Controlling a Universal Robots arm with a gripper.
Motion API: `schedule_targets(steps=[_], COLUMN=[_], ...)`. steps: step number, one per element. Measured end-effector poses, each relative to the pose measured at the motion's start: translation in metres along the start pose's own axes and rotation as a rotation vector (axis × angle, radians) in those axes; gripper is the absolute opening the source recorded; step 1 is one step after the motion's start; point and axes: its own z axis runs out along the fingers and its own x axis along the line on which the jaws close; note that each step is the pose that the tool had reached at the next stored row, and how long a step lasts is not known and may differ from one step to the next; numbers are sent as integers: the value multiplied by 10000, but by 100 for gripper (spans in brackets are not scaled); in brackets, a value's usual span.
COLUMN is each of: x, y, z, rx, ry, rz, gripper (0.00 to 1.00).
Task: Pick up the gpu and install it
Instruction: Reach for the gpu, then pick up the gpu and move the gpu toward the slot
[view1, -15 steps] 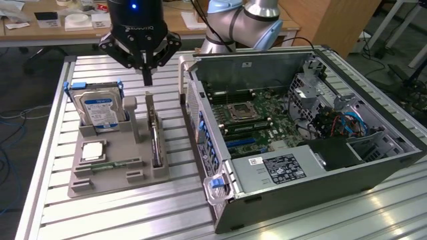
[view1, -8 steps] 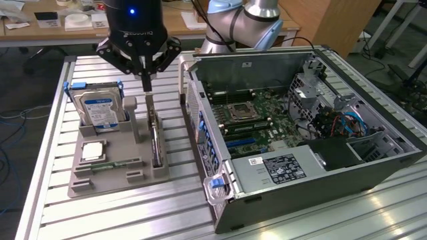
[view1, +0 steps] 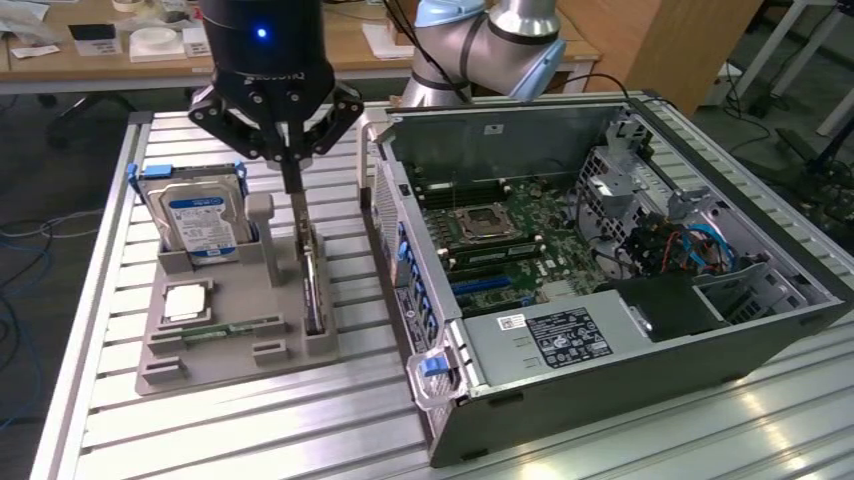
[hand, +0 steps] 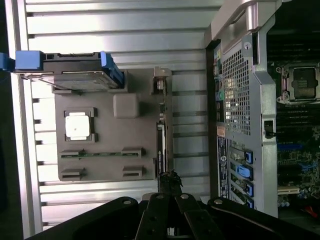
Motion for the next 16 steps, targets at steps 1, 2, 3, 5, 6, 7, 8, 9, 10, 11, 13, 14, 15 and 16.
schedule_targets(steps=[1, 2, 3, 5, 6, 7, 8, 9, 10, 11, 13, 14, 15, 16], x=[1, 1, 2, 7, 9, 12, 15, 17, 17, 17, 17, 17, 17, 17], y=[-10, -19, -25, -36, -42, -49, -54, -55, -55, -55, -55, -55, -55, -55], z=[0, 1, 3, 5, 6, 7, 9, 10, 10, 9, 10, 9, 9, 9], rx=[0, 0, -1, 1, 1, 1, 0, 0, 0, 0, 0, 1, 0, 1], ry=[0, -1, -1, -1, 0, 0, -1, -1, -1, 0, 0, -1, 0, -1], rz=[0, 0, 0, 1, 1, -1, 0, 1, 0, -1, -1, 0, 0, 0], gripper=[11, 11, 11, 11, 11, 11, 11, 11, 11, 11, 11, 11, 11, 11])
